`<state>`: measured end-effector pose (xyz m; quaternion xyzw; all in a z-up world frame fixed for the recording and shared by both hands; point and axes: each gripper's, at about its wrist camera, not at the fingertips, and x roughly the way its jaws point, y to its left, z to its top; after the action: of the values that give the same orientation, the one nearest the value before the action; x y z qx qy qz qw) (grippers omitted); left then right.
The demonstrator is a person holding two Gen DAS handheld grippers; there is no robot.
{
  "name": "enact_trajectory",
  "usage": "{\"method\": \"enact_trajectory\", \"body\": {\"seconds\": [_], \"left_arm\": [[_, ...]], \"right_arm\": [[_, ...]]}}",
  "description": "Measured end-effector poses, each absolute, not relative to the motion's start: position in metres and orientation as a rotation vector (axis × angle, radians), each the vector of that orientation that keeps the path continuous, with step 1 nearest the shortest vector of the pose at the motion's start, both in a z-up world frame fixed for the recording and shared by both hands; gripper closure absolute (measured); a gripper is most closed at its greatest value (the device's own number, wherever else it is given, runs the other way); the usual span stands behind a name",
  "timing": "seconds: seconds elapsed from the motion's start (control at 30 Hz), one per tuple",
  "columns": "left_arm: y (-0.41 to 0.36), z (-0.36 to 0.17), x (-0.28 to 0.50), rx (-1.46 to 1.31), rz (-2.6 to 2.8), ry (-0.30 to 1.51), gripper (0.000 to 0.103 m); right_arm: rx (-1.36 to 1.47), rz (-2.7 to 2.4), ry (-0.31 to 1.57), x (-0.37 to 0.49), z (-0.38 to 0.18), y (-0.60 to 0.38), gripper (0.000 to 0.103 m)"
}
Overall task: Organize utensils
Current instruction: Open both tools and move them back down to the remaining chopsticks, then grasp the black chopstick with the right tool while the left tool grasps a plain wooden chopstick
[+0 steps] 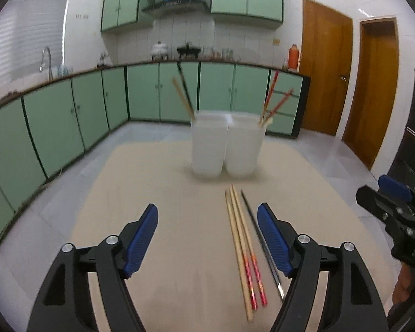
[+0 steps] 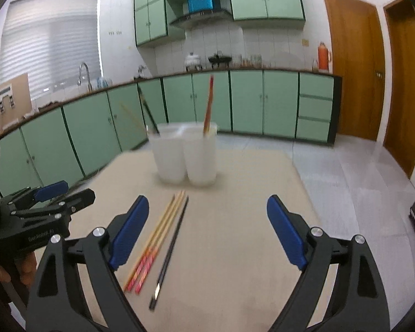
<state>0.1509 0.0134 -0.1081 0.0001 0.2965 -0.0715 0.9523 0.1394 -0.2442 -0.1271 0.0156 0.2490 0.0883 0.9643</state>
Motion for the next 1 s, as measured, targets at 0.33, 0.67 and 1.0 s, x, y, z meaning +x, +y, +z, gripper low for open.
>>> {"method": "enact_trajectory", "body": {"seconds": [0.33,0.67,1.0], "left_arm": [[0.014,-0.162,0.128,0.054,-0.132,0.738,0.030],[0.020,-0.192,0.111,0.063,-0.129,0.823,0.030],[0.023,-0.198,0.108,0.062,-0.119,0.849,0.030]], "right_arm": [[0.010,0.179,0.630,0.107,-0.190,-0.219,0.031],[-0.007,0.235,0.724,0.098,-0.217,-0.197,0.052],[-0.019,0.259,0.757,0.097,-0.221,-0.193,0.057]]}}
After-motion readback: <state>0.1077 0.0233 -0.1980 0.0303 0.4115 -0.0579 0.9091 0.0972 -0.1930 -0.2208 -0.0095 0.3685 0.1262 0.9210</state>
